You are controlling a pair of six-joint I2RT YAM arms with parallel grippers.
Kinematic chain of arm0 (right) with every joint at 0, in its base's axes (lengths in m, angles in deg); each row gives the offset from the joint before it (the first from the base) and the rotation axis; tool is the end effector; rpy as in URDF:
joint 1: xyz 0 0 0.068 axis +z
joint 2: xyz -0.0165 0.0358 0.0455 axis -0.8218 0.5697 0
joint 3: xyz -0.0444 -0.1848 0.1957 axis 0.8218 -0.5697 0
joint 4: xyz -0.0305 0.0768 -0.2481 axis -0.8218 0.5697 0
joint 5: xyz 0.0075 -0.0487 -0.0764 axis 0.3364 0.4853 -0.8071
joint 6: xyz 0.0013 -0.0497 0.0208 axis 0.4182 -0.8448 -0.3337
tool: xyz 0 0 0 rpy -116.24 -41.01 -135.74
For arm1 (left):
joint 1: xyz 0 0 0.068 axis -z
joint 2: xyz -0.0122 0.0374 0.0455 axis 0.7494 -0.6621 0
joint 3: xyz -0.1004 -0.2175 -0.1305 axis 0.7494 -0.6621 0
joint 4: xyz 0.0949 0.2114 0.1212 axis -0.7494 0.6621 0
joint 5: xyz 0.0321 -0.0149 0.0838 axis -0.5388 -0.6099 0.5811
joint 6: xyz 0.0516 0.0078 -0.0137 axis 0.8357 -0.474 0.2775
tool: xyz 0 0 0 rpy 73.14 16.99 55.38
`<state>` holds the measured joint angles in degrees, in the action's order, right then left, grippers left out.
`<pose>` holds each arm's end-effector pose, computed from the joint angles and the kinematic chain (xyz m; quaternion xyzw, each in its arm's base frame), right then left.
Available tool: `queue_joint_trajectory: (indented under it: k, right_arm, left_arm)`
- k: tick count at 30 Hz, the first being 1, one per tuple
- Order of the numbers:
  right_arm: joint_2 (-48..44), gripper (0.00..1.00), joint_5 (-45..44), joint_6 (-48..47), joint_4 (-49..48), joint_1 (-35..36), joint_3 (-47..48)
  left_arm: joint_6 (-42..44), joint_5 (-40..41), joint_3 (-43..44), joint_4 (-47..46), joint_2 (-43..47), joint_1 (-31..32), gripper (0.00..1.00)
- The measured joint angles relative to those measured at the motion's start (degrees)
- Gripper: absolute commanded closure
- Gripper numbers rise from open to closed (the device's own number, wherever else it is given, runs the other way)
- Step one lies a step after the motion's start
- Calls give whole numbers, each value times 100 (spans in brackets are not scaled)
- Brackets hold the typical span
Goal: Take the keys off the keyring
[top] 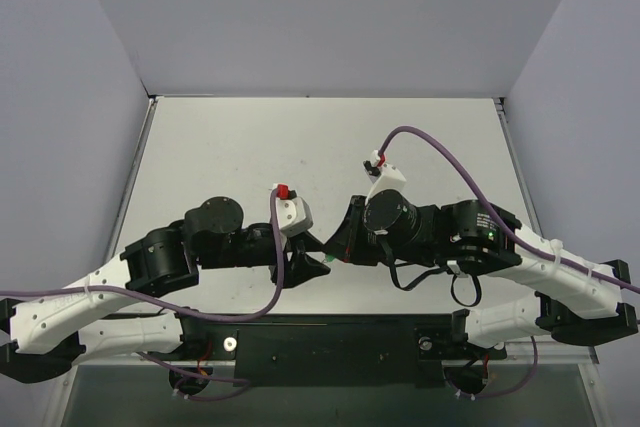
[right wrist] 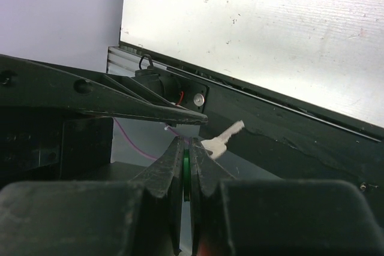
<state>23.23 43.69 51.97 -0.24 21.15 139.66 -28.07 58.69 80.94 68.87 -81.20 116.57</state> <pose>0.0618 0.2248 0.4651 -0.0177 0.8502 0.4641 0.2478 0.0620 -0.1724 0.4129 0.4433 0.6538 -0.4384 0.4286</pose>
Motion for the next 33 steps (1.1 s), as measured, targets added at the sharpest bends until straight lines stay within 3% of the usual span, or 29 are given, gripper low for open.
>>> queue_joint_trajectory:
  k: [10,11,13,17,22,24,25,27,30,33]
  right_arm:
    - [4,100,17,-2,-2,28,28]
    - [7,100,17,-2,-2,39,37]
    - [7,100,20,-2,-4,57,55]
    - [9,100,-26,-20,2,59,70]
    - [24,99,-28,-46,4,61,94]
    - [55,82,-26,-55,7,61,136]
    - [76,65,-26,-66,4,61,157]
    - [116,47,-59,-87,11,66,197]
    - [149,36,-55,-133,57,22,284]
    - [170,35,-11,-170,52,-68,361]
  left_arm:
    - [17,-35,0,46,-66,0,60]
    - [17,-48,0,44,-66,0,64]
    - [0,-68,0,44,-63,0,83]
    - [-24,-144,0,44,-61,4,100]
    - [-57,-186,-7,37,-42,4,100]
    - [-122,-186,-61,-22,13,2,100]
    - [-170,-186,-109,-70,55,0,100]
    - [-302,-186,-236,-195,142,0,100]
    - [-752,-111,-708,-662,404,2,100]
    - [-1453,103,-1388,-1392,754,-7,100]
